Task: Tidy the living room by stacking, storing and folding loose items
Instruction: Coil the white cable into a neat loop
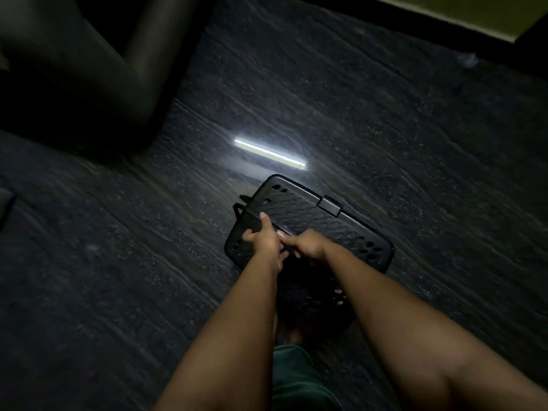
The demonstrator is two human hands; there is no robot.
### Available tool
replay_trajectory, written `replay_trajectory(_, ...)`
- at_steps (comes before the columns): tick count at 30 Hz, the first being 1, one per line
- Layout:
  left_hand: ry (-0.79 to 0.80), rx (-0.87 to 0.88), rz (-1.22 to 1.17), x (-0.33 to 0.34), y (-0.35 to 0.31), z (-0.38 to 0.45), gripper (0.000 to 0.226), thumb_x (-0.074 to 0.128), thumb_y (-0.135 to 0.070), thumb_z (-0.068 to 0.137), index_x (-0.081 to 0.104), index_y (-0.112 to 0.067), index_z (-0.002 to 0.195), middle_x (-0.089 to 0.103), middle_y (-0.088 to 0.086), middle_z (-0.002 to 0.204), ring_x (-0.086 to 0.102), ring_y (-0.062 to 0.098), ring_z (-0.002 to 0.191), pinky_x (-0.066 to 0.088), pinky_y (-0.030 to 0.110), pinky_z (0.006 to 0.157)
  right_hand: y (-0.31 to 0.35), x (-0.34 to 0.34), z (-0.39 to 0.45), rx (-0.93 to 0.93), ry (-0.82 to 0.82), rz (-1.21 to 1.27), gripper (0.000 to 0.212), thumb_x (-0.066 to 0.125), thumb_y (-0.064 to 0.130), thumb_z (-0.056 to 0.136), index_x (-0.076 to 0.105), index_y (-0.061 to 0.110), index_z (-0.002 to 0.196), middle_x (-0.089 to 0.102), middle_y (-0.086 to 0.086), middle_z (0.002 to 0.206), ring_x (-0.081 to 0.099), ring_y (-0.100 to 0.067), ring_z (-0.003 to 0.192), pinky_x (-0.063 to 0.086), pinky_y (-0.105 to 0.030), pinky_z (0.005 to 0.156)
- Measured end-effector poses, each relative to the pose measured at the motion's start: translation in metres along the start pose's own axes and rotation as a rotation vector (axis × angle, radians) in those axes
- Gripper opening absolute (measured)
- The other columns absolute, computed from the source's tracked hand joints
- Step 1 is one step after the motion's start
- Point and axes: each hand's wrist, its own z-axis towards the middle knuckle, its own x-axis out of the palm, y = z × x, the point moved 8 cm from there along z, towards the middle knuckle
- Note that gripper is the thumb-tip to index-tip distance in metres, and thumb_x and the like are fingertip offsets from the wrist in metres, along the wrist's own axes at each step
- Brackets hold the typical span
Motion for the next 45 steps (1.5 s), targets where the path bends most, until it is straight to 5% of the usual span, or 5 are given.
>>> replay_trajectory(8, 0.295, 0.201, 0.399, 0.047, -0.122, -0.186, 0.017, 0.051, -0.01, 0.097, 0.048, -0.009, 0.081, 0.049, 0.011, 0.065, 0.048, 0.016, 0.039, 0.038, 0.02, 0.032, 0.099, -0.049, -0.159, -0.055, -0.032, 0.486, 0.054, 0.033, 0.054, 0.098, 0.049, 0.014, 0.065, 0.036, 0.007, 0.035, 0.029, -0.005, 0.028, 0.029, -0.013, 0.036)
replay_trajectory(19, 0.117, 0.616, 0.861, 0.102, -0.361, -0.25, 0.033, 0.064, -0.007, 0.083, 0.062, 0.006, 0.113, 0.065, 0.022, 0.115, 0.064, 0.031, 0.104, 0.053, 0.041, 0.089, 0.334, -0.124, -0.232, -0.312, -0.129, 0.797, 0.026, 0.03, 0.023, 0.102, 0.045, 0.021, 0.081, 0.046, 0.0, 0.078, 0.044, -0.014, 0.064, 0.039, -0.03, 0.056)
replay_trajectory(25, 0.123, 0.703, 1.147, 0.162, -0.502, -0.208, 0.046, 0.066, -0.017, 0.087, 0.055, 0.007, 0.125, 0.059, 0.019, 0.127, 0.058, 0.028, 0.118, 0.049, 0.036, 0.097, 0.454, -0.187, -0.162, -0.242, -0.082, 0.848, 0.027, 0.031, 0.014, 0.101, 0.051, 0.014, 0.084, 0.054, -0.006, 0.079, 0.055, -0.024, 0.077, 0.045, -0.033, 0.062)
replay_trajectory(35, 0.165, 0.701, 1.221, 0.249, -0.652, -0.053, 0.03, 0.06, -0.007, 0.089, 0.056, -0.003, 0.119, 0.061, 0.016, 0.121, 0.058, 0.03, 0.113, 0.045, 0.033, 0.096, 0.568, -0.265, 0.021, -0.11, -0.163, 0.756, 0.024, 0.041, -0.004, 0.095, 0.053, 0.008, 0.078, 0.056, -0.008, 0.061, 0.055, -0.015, 0.042, 0.046, -0.023, 0.04)
replay_trajectory(45, 0.221, 0.686, 1.201, 0.324, -0.694, 0.177, 0.041, 0.06, 0.003, 0.083, 0.056, -0.006, 0.124, 0.064, 0.015, 0.12, 0.06, 0.028, 0.107, 0.047, 0.034, 0.097, 0.581, -0.31, 0.26, 0.006, -0.207, 0.843, 0.032, 0.029, 0.013, 0.103, 0.05, 0.01, 0.126, 0.063, -0.019, 0.118, 0.059, -0.019, 0.07, 0.046, -0.016, 0.036)
